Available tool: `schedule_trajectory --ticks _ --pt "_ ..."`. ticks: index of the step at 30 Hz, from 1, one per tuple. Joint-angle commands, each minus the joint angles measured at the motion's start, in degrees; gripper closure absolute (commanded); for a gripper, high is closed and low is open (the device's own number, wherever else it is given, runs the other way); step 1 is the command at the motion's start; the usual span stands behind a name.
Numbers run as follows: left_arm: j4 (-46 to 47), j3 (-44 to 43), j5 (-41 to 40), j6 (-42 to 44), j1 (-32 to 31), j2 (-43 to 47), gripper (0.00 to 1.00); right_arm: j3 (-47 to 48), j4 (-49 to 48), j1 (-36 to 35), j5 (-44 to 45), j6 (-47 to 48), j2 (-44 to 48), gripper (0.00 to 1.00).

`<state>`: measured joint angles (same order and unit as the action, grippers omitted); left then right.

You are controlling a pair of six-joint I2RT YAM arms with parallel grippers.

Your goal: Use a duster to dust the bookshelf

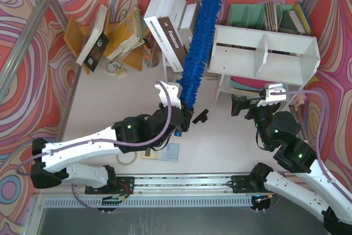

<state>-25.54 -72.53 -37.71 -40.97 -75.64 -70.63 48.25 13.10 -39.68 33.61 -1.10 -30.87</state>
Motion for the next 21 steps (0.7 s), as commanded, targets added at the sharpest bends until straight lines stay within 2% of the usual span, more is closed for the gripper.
schedule_trajectory --ticks 1,10,21 --pt "1.62 0.15 -1.29 -2.26 0.64 -0.93 1.0 -0.09 -0.87 0.16 0.89 0.11 -0.09 0.01" --pt "1.08 2.2 3.85 -6.29 0.68 -5.3 1.0 -0.35 -0.72 0.17 0.89 0.21 0.34 0.01" --pt "2.34 -1.29 -3.71 2.57 1.49 -0.4 1.0 -0.34 -0.36 0.19 0.67 -0.1 0.34 0.01"
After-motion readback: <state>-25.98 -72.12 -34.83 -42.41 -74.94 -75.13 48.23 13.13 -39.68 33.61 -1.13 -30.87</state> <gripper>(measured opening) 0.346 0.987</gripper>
